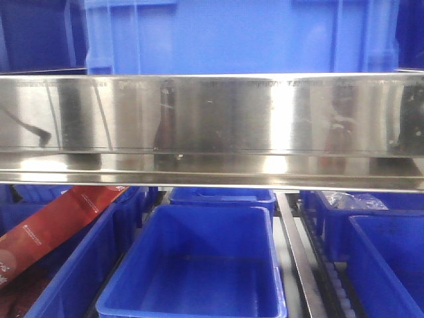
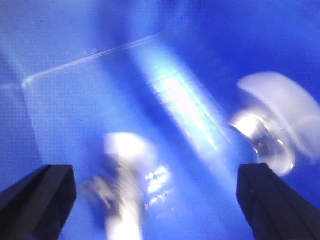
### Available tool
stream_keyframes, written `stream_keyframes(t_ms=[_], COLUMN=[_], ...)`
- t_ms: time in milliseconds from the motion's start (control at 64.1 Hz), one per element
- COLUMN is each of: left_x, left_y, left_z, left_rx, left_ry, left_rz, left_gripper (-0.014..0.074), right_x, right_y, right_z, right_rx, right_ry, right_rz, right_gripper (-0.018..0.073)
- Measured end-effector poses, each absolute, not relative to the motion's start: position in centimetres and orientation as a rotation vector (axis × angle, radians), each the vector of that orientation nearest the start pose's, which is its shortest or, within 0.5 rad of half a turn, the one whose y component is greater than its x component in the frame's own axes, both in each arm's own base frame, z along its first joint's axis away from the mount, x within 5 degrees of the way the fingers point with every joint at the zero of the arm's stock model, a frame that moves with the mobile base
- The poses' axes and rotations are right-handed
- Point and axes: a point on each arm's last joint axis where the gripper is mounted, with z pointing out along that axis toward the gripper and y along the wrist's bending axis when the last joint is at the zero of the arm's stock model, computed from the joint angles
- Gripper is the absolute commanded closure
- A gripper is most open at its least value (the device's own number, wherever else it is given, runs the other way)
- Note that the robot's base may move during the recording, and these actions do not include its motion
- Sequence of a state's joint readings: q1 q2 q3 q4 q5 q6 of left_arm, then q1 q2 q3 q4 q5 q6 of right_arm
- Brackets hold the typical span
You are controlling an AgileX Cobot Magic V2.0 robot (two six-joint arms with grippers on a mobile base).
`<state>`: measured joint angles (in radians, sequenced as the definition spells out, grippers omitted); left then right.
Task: Place valve from conveyor to right shelf box
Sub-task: 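Lower both valves into the blue bin and open both grippers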
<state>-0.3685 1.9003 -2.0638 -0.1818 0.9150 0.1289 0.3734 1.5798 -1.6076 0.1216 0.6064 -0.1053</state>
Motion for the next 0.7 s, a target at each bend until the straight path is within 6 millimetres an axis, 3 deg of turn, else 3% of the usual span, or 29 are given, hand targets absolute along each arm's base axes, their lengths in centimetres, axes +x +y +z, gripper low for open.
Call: stream_keyframes(t_ms=[78, 156, 312, 390, 546, 702], left_x=[39.9, 39.3, 37.2, 35.8, 33.1, 29.9], left_y=[-16.8, -16.6, -15.8, -15.1, -13.5, -12.1], left_z=[41.1, 41.9, 44.7, 46.4, 48.8, 49.6], left_rx=[0.509, 0.51, 0.505, 0.507, 0.519, 0.521], left_ry=[2.179, 2.169, 2.109, 2.079, 2.059, 2.059], left_rz=[-0.352, -0.354, -0.356, -0.336, -0.25, -0.218], left_gripper=[0.0234, 0.04, 0.0706, 0.0707, 0.0707, 0.0707], right_x=[33.4, 32.3, 29.4, 27.4, 23.6, 19.7], right_y=[13.8, 13.4, 12.2, 11.5, 10.0, 8.4], right_z=[42.1, 43.3, 46.3, 48.0, 50.2, 49.4], right_rx=[-0.43, -0.426, -0.416, -0.414, -0.405, -0.385], right_ry=[2.007, 1.979, 1.902, 1.862, 1.792, 1.732], right_rz=[0.301, 0.304, 0.313, 0.316, 0.323, 0.327], right_gripper=[0.0096, 0.0205, 0.0569, 0.0727, 0.072, 0.072])
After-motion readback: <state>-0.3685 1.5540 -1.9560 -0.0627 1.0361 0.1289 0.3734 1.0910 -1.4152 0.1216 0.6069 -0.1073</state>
